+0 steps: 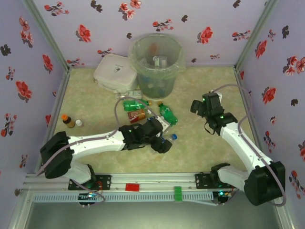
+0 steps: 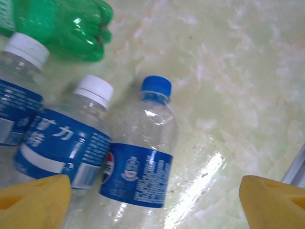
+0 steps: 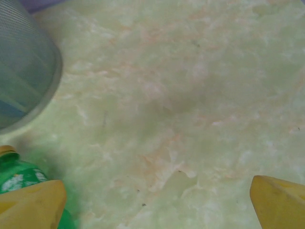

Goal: Put the plastic bottles in the bin

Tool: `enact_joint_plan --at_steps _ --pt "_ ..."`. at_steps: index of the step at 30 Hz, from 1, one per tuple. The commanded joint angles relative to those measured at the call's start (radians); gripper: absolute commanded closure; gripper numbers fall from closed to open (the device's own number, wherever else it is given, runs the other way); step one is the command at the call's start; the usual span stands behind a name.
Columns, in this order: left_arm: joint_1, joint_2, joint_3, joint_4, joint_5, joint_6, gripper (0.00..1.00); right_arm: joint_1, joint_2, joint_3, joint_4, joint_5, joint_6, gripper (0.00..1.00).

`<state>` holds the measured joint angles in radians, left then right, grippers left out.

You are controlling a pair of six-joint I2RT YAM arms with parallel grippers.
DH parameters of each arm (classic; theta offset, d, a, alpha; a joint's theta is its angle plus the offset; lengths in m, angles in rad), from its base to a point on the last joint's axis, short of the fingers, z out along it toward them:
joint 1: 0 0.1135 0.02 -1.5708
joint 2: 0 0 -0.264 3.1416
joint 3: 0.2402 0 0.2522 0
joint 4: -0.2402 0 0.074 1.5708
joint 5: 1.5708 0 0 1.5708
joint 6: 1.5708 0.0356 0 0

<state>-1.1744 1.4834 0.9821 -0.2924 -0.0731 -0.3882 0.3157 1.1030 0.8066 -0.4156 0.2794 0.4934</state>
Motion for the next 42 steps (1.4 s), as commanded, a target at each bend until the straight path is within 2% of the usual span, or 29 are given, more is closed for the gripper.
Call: enact_joint_plan --at_steps 1,13,32,42 --pt "-0.016 0.057 0.061 -0.116 0.005 -0.041 0.14 -0.008 -0.026 -0.034 0.084 0.048 0.057 0.00" --pt "-0.019 0.226 0.168 -0.224 -0.008 -0.028 0.22 -0.013 0.000 -0.039 0.126 0.003 0.026 0.00" --pt "-0.016 0.343 0.190 -0.230 -0.036 0.009 0.26 -0.013 0.016 -0.024 0.120 0.005 0.009 0.00" --pt "-0.018 0.285 0.159 -0.192 -0.036 0.033 0.45 -0.013 0.014 -0.021 0.117 0.002 0.015 0.00"
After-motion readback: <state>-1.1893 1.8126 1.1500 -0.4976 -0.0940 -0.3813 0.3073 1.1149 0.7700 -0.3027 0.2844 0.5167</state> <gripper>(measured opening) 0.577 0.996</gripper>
